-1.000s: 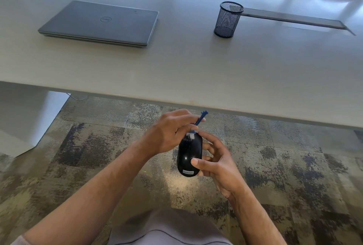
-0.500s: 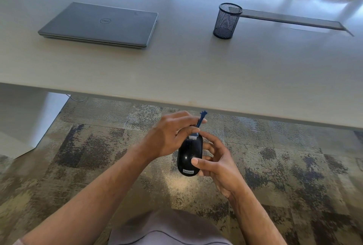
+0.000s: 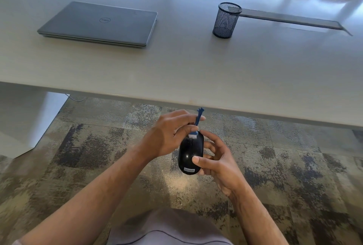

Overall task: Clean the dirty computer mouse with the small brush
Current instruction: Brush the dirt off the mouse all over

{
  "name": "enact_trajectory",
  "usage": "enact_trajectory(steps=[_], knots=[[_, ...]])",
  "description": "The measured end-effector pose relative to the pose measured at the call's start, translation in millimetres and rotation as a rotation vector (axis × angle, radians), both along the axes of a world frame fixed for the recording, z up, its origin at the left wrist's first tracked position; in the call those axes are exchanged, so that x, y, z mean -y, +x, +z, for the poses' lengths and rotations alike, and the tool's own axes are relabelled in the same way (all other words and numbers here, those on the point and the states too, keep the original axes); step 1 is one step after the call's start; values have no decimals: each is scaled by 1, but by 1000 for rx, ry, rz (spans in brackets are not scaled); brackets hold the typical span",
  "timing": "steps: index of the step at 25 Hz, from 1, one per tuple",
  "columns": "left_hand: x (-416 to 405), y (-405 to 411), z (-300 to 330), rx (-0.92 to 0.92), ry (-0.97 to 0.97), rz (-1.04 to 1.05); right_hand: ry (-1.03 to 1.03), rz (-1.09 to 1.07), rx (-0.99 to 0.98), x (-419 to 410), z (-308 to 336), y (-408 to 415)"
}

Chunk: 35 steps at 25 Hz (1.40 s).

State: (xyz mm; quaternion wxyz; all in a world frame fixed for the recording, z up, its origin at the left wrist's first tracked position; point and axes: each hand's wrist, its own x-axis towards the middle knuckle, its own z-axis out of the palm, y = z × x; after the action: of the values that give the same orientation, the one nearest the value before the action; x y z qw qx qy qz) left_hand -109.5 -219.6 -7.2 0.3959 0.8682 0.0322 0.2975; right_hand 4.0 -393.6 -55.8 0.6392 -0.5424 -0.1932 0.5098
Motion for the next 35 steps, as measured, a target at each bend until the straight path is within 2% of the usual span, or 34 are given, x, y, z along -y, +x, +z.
enact_trajectory(steps=[3, 8, 12, 15, 20, 30, 33, 35], knots=[[1, -1, -2, -23, -19, 0, -1, -2, 0, 1, 0, 0], [-4, -9, -4, -55, -77, 164, -3, -14, 12, 4, -2, 2], [5, -12, -5, 3, -298, 146, 2, -17, -1, 1, -1, 0], [9, -24, -14, -19, -374, 88, 7, -15, -4, 2, 0, 1], [7, -30, -26, -58, -310, 160, 13, 7, 8, 4, -1, 0], [-14, -13, -27, -71, -310, 355, 11, -1, 9, 7, -5, -1], [-12, -18, -20, -20, -387, 267, 7, -2, 12, 5, -5, 0], [-9, -21, -17, -31, -363, 165, 6, 7, 6, 3, -6, -1]])
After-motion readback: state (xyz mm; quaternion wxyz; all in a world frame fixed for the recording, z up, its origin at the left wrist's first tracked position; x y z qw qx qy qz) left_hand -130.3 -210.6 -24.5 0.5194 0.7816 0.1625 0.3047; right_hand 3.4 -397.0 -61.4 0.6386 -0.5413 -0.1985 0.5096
